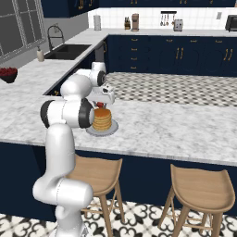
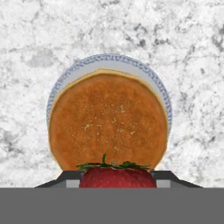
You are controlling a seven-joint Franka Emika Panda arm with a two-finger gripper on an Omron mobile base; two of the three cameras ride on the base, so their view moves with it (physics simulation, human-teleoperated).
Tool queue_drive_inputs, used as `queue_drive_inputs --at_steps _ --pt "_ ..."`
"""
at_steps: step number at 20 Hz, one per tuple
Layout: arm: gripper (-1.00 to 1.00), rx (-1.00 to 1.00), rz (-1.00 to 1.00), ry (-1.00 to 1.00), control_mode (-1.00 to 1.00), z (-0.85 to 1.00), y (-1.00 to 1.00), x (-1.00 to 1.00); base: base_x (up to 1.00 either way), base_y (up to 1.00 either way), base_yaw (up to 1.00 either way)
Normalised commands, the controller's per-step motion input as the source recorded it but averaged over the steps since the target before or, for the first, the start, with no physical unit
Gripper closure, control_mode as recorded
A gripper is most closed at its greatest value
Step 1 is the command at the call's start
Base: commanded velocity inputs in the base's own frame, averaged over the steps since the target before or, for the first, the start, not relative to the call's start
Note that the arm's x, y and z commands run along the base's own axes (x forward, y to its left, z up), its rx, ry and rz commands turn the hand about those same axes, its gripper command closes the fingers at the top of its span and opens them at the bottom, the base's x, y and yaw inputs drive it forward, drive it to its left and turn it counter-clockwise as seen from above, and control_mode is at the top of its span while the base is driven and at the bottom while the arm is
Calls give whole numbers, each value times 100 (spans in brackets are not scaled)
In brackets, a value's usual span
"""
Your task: Take the strawberry from the fridge and place it on top of the pancake, located on the dining counter.
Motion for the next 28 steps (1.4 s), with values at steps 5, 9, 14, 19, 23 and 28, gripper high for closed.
queue_drive_inputs --at_steps 5,9,14,19,23,28 --pt "100 -2 0 0 -100 -18 0 5 0 0 0" --pt "100 -2 0 1 -100 -16 0 6 0 0 0" --pt "100 -5 0 0 -100 -12 1 15 0 0 0" --pt "100 0 0 7 -100 -16 0 0 0 0 0" --pt "-100 0 0 11 -100 -24 0 -1 0 0 0" --pt "-100 0 0 0 -100 -2 0 0 0 0 0"
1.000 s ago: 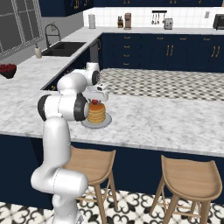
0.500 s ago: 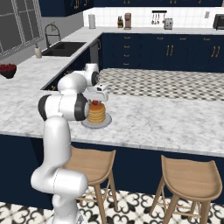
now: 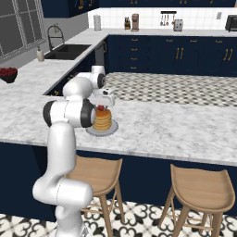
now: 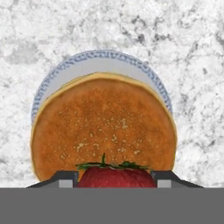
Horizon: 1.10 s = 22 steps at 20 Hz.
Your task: Take the strawberry from the fridge and place it on top of the pancake, located on the dining counter.
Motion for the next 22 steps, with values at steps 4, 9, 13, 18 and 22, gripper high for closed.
queue_drive_inputs --at_steps 4,9,13,18,22 --pt "-100 0 0 0 -100 0 0 -5 0 0 0" --pt "-100 0 0 0 -100 0 0 -11 0 0 0" --pt "-100 0 0 -1 -100 1 0 -22 0 0 0" --pt "-100 0 0 -16 -100 29 0 -24 0 0 0" --pt "-100 0 0 -23 -100 37 0 -64 0 0 0"
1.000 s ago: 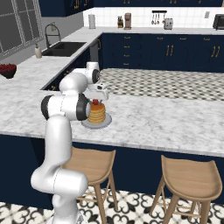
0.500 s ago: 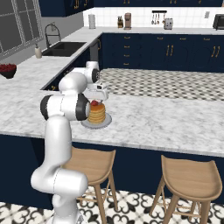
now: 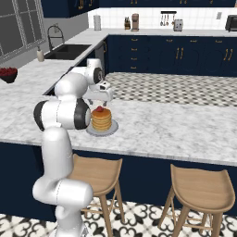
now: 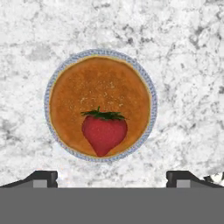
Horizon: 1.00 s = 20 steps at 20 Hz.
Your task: Take the strawberry from the fridge and place it on top of the pancake, located on the dining counter.
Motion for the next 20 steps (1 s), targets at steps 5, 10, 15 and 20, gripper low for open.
queue_drive_inputs --at_steps 5,10,15,20 --pt "-100 0 0 -25 -100 19 0 -100 0 0 0" --pt "-100 0 1 -18 -100 41 1 -100 0 0 0" --pt "-100 0 6 -4 -100 58 12 -98 0 0 0" --pt "-100 -4 15 5 -100 23 57 -47 0 0 0"
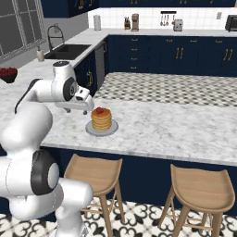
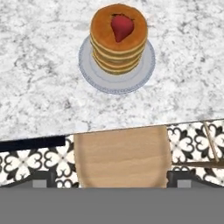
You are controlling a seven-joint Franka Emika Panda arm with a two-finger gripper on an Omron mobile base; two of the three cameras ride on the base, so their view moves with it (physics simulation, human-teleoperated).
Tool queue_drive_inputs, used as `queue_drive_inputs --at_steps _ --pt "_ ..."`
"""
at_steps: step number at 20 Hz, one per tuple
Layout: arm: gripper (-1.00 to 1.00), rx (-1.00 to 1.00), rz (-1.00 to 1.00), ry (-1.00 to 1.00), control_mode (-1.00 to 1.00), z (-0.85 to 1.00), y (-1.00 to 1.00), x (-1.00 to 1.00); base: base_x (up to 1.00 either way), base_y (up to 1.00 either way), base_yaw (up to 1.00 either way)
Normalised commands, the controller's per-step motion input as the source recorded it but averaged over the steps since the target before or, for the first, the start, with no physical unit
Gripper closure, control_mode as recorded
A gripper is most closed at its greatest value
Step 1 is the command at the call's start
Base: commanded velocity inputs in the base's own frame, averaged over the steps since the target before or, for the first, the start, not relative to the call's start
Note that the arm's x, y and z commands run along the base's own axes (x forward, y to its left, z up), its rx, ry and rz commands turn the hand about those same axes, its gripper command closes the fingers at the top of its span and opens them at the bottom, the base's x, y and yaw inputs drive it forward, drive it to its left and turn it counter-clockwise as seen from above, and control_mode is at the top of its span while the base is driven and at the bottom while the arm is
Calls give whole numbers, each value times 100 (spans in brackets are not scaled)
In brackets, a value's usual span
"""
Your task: Take the strawberry from the fridge and place it on top of the pancake, located on the dining counter.
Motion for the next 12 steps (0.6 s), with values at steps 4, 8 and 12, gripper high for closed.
queue_drive_inputs --at_steps 4,8,12 --pt "-100 -11 16 7 -100 -22 78 -21 0 0 0" --pt "-100 -7 14 6 -100 -64 59 -19 0 0 0" --pt "-100 -1 8 1 -100 -49 30 -31 0 0 0"
